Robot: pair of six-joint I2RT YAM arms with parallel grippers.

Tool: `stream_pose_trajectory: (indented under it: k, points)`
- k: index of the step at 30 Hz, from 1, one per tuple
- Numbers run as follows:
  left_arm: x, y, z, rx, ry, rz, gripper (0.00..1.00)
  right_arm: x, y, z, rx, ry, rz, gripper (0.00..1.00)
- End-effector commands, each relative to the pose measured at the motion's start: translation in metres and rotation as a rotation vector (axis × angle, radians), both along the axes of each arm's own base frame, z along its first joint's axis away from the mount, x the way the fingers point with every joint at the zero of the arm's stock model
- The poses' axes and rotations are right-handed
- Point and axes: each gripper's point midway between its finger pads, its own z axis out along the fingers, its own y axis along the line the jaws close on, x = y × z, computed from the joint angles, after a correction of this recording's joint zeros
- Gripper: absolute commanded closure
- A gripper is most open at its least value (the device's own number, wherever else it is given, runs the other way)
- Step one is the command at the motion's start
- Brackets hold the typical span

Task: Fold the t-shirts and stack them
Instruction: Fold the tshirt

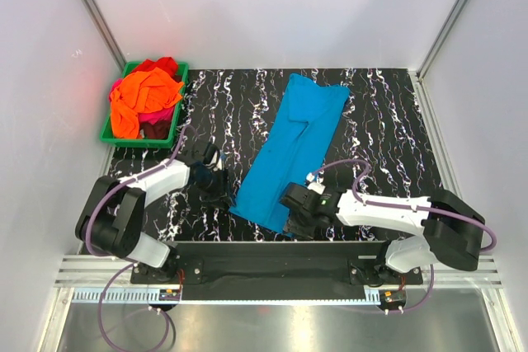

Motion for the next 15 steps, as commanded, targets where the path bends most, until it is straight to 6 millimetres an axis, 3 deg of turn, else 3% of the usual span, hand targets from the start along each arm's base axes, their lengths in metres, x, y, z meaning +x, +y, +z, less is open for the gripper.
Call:
stream_pose_trajectory:
  k: [1,8,15]
  points:
    - [0.004,0.01,0.003,0.059,-0.031,-0.004,0.48,0.006,-0.008,0.007,-0.017,-0.045,-0.057,0.6]
    - [0.005,0.005,0.008,0.019,-0.057,-0.026,0.42,0.0,-0.028,-0.01,-0.056,-0.027,-0.114,0.52]
    - [0.014,-0.005,0.025,-0.042,-0.132,-0.05,0.37,-0.001,-0.028,-0.019,-0.04,-0.02,-0.128,0.51]
